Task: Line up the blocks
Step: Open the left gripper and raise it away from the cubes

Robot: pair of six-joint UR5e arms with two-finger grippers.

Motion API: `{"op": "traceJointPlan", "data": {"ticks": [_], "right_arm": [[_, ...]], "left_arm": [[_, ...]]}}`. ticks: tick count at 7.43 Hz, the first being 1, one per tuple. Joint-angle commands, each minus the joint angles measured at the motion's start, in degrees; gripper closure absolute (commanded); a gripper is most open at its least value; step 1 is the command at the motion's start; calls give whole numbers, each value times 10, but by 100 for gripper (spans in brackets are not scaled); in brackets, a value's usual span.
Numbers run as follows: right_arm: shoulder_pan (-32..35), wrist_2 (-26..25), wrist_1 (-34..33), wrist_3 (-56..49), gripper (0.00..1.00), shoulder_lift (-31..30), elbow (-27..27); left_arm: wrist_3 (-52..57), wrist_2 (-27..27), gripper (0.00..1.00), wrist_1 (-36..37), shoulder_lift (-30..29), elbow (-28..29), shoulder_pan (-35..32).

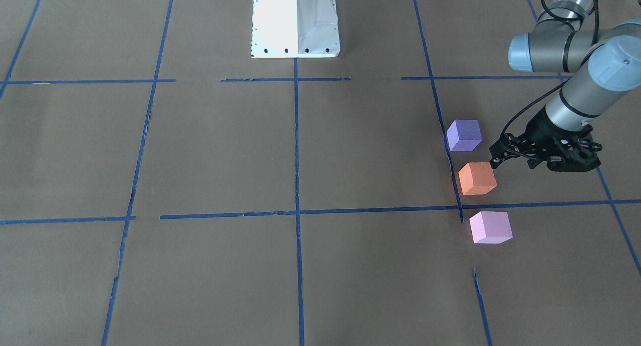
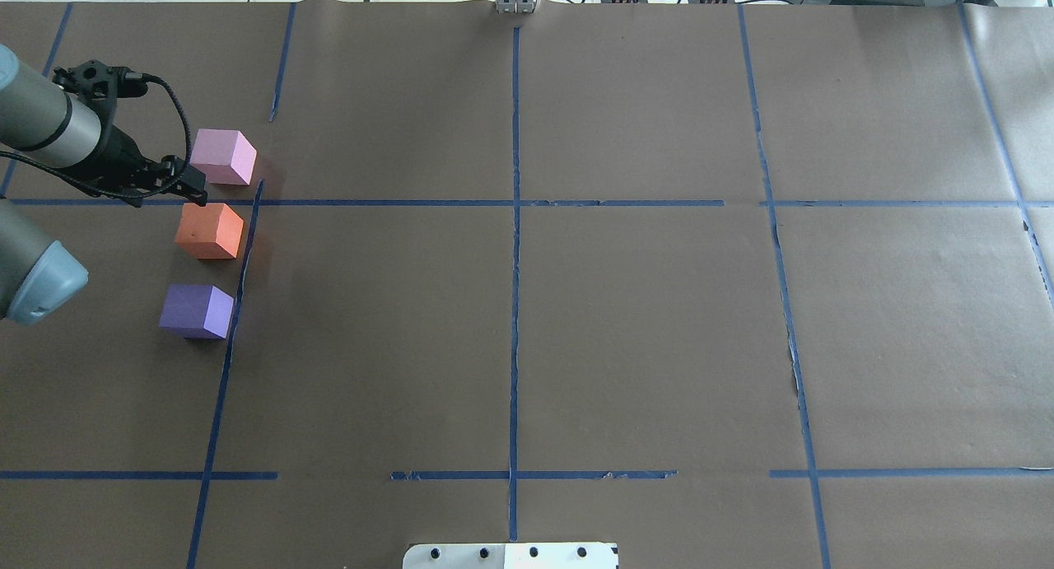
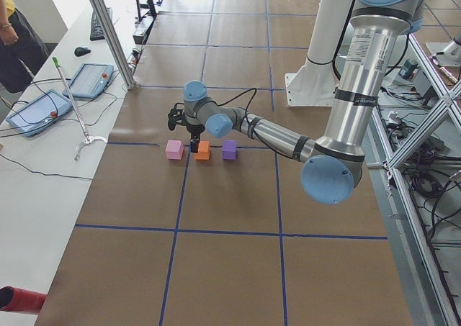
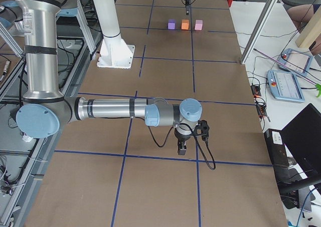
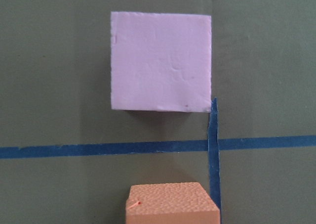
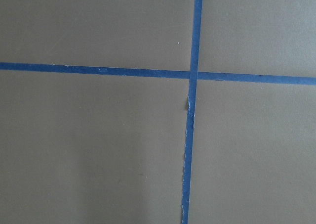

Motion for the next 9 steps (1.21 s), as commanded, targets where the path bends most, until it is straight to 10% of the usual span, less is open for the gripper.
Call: {"op": "traceJointPlan", "data": {"ticks": [1, 4, 9], "right_arm": [[0, 0, -1, 0, 0, 0, 0], [0, 0, 0, 0, 0, 0, 0], [0, 0, 0, 0, 0, 0, 0]], "left_arm": [[49, 0, 0, 82, -3, -31, -51], [215, -6, 0, 169, -4, -49, -146], [500, -92, 1, 172, 23, 100, -318]]}}
